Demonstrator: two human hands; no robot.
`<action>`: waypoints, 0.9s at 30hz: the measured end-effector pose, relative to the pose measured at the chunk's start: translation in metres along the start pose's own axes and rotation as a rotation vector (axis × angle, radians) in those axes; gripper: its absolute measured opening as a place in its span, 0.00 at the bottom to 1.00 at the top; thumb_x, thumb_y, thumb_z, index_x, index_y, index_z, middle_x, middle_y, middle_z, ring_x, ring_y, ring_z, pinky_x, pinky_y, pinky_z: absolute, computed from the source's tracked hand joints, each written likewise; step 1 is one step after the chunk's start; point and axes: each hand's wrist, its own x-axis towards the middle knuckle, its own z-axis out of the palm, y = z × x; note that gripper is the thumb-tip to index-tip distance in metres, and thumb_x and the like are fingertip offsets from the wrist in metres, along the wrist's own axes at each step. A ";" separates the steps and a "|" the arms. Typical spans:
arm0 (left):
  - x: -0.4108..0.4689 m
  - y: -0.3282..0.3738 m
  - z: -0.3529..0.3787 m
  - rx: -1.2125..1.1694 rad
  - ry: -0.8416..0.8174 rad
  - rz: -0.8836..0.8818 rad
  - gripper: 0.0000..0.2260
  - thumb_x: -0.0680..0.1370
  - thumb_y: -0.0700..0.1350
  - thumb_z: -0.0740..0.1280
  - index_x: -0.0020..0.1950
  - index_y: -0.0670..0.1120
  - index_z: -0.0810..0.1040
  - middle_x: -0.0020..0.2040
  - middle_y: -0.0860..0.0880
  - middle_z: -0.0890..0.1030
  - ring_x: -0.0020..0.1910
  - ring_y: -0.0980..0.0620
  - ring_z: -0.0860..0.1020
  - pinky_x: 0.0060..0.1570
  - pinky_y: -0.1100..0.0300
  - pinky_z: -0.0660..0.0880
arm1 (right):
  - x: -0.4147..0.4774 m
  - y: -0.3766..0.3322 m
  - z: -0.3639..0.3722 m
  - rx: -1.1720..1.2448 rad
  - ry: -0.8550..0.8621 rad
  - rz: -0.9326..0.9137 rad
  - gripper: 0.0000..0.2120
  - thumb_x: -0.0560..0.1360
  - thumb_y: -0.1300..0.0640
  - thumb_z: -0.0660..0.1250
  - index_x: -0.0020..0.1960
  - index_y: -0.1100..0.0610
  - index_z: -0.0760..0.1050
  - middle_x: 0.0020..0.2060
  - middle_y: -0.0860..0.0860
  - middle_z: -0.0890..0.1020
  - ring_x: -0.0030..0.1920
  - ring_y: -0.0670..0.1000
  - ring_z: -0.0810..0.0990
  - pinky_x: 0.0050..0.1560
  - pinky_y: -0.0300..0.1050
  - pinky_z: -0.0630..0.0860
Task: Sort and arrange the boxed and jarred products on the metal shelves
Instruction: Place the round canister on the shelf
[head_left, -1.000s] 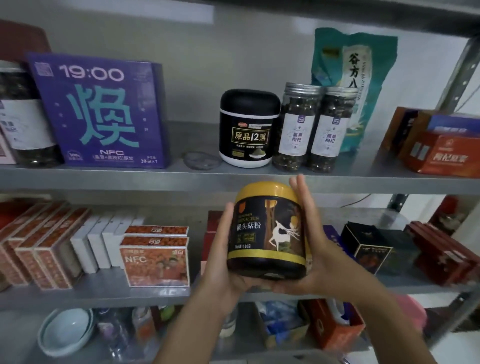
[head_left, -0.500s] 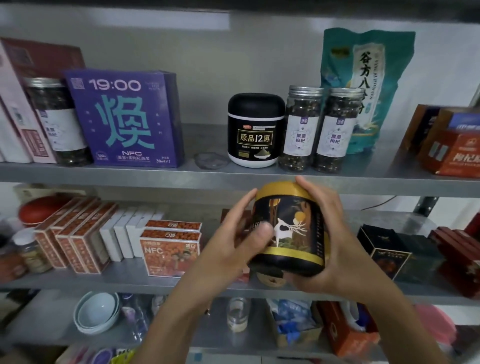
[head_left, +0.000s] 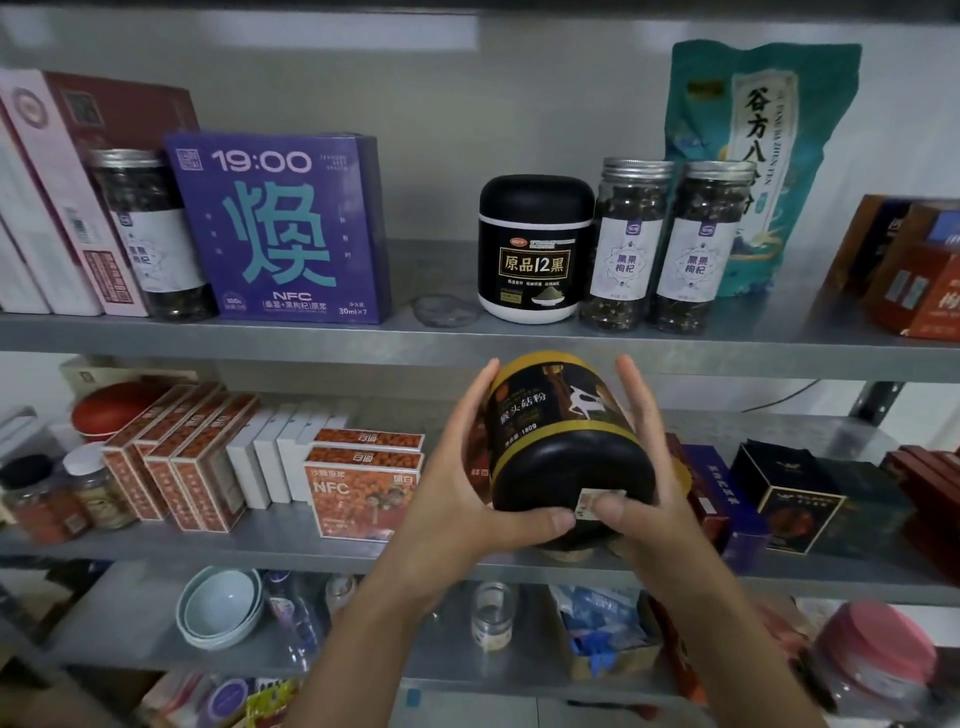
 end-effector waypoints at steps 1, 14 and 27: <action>-0.001 -0.001 0.002 -0.032 0.027 0.006 0.50 0.59 0.44 0.81 0.76 0.59 0.60 0.68 0.56 0.75 0.66 0.54 0.75 0.57 0.60 0.77 | -0.005 0.008 0.007 0.071 0.032 0.042 0.61 0.54 0.46 0.84 0.77 0.36 0.52 0.69 0.53 0.73 0.65 0.56 0.77 0.56 0.49 0.79; -0.012 -0.012 -0.021 -0.383 -0.067 -0.305 0.49 0.58 0.59 0.82 0.75 0.58 0.61 0.68 0.49 0.76 0.66 0.46 0.76 0.62 0.45 0.75 | -0.010 0.016 0.007 -0.190 0.050 -0.099 0.62 0.54 0.52 0.82 0.78 0.47 0.49 0.72 0.53 0.65 0.69 0.54 0.72 0.60 0.49 0.77; -0.015 -0.009 -0.007 -0.777 -0.032 -0.432 0.30 0.66 0.62 0.76 0.62 0.47 0.81 0.63 0.40 0.79 0.61 0.42 0.79 0.54 0.48 0.79 | -0.008 0.029 0.025 -0.280 -0.041 -0.164 0.62 0.63 0.44 0.80 0.78 0.40 0.36 0.78 0.45 0.55 0.77 0.51 0.60 0.71 0.47 0.68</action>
